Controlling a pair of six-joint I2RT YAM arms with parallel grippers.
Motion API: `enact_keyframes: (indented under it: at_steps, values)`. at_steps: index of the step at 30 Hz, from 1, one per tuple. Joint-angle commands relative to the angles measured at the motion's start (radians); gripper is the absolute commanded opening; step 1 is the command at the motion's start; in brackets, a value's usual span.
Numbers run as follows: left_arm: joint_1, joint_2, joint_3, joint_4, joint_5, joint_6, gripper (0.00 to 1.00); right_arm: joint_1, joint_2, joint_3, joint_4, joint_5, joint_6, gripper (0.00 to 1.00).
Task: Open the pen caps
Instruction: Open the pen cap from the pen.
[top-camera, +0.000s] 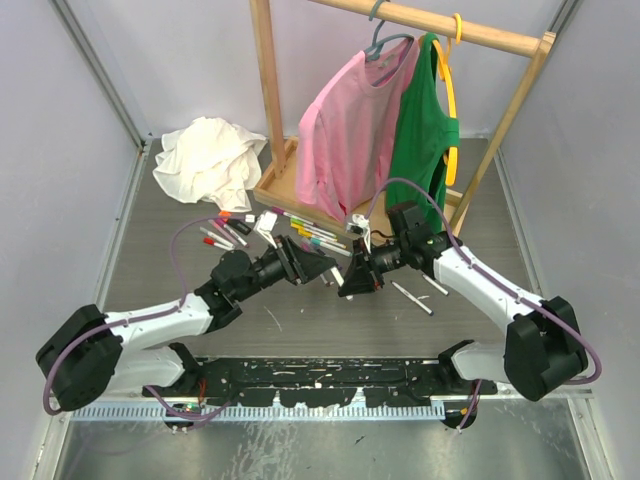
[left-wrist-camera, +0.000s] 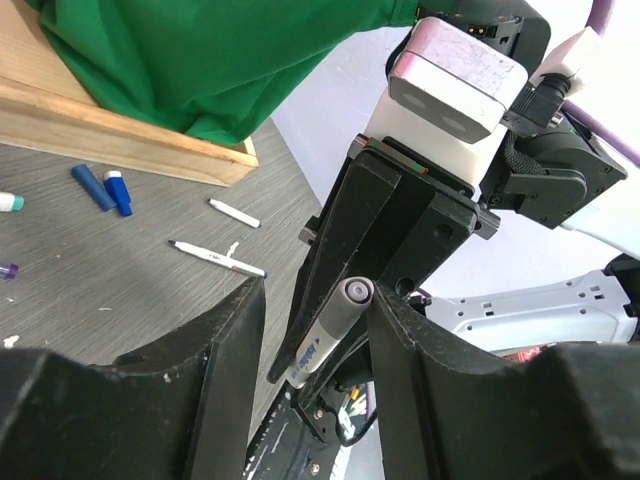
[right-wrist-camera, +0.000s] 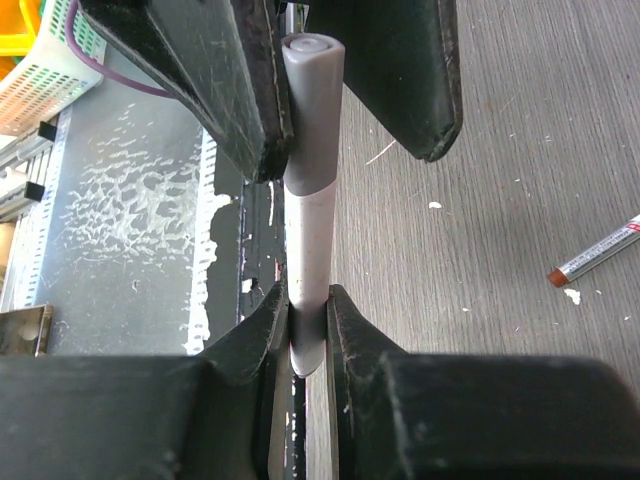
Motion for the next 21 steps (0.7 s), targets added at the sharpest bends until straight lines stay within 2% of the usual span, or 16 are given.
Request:
enact_keyframes:
  at_steps: [1, 5, 9, 15, 17, 21]
  values:
    - [0.004, 0.033, 0.048, 0.108, 0.034, -0.014, 0.44, 0.006, 0.006, 0.038, 0.006, -0.026, -0.016, 0.02]
    - [0.003, 0.066, 0.057, 0.130, 0.053, -0.021, 0.36, 0.009, 0.012, 0.038, 0.006, -0.026, -0.016, 0.01]
    - [0.003, 0.081, 0.062, 0.135, 0.056, -0.022, 0.34, 0.012, 0.018, 0.039, 0.002, -0.024, -0.016, 0.02]
    - [0.004, 0.084, 0.063, 0.126, 0.065, -0.005, 0.10, 0.014, 0.018, 0.042, 0.001, -0.021, -0.015, 0.02]
    - [0.004, 0.083, 0.063, 0.117, 0.067, 0.015, 0.00, 0.014, 0.018, 0.042, 0.000, -0.021, -0.012, 0.07]
    - [0.003, 0.082, 0.051, 0.116, 0.064, 0.057, 0.00, 0.014, 0.012, 0.040, 0.022, -0.025, 0.019, 0.25]
